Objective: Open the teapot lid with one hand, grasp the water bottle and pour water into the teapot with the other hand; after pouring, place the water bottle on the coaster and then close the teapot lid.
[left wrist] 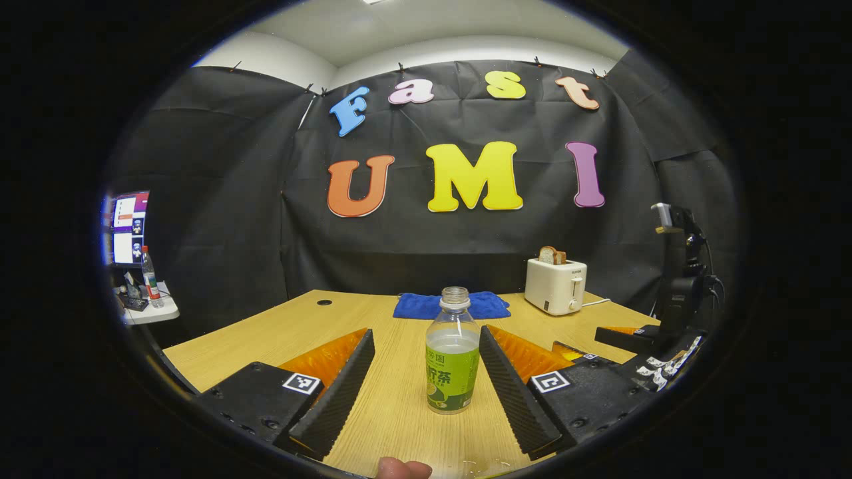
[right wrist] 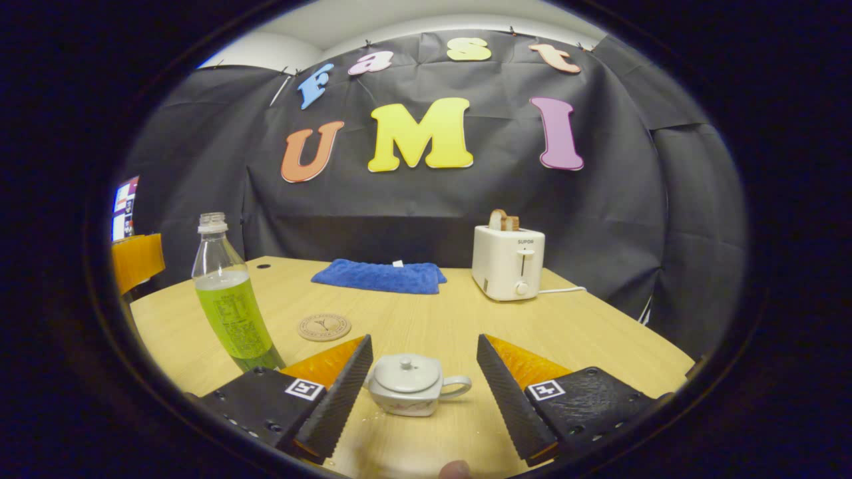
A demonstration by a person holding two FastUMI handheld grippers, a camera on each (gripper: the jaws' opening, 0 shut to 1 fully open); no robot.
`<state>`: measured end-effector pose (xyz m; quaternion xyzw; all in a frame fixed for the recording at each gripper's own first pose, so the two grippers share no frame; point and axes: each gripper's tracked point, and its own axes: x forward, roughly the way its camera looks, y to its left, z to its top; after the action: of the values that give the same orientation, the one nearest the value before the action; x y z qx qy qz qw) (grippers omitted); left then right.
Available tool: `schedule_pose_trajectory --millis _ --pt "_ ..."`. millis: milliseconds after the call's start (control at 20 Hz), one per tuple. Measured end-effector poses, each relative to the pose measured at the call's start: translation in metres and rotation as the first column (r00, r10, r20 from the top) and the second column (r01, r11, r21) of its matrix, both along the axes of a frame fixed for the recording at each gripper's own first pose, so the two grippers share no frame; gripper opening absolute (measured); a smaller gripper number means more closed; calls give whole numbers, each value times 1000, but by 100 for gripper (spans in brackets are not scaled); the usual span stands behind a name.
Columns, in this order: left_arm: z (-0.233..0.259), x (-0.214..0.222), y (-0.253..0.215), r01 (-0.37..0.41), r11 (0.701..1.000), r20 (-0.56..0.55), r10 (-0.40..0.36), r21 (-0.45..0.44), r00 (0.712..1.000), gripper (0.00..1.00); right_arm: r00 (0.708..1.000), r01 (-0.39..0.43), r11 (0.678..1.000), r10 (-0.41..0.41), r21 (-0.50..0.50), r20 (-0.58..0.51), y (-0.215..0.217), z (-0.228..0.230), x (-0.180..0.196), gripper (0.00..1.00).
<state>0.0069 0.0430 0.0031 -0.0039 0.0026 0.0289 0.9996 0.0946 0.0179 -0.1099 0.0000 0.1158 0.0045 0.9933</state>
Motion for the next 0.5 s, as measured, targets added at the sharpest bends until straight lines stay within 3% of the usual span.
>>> schedule_pose_trajectory --millis 250,300,350,500 --pt "-2 2 7 -11 1000 -4 11 0 1000 99 1000 -6 1000 5 -12 -19 6 -5 13 60" --pt "-3 3 7 -12 1000 -7 12 -1 1000 99 1000 -3 1000 2 -22 -26 7 -8 15 60" --pt "-5 3 8 -12 1000 -11 12 0 1000 99 1000 -8 1000 7 -25 -29 7 -9 17 49" --pt "-7 4 9 -10 1000 -17 10 4 1000 99 999 -11 999 10 -39 -31 10 -10 19 47"
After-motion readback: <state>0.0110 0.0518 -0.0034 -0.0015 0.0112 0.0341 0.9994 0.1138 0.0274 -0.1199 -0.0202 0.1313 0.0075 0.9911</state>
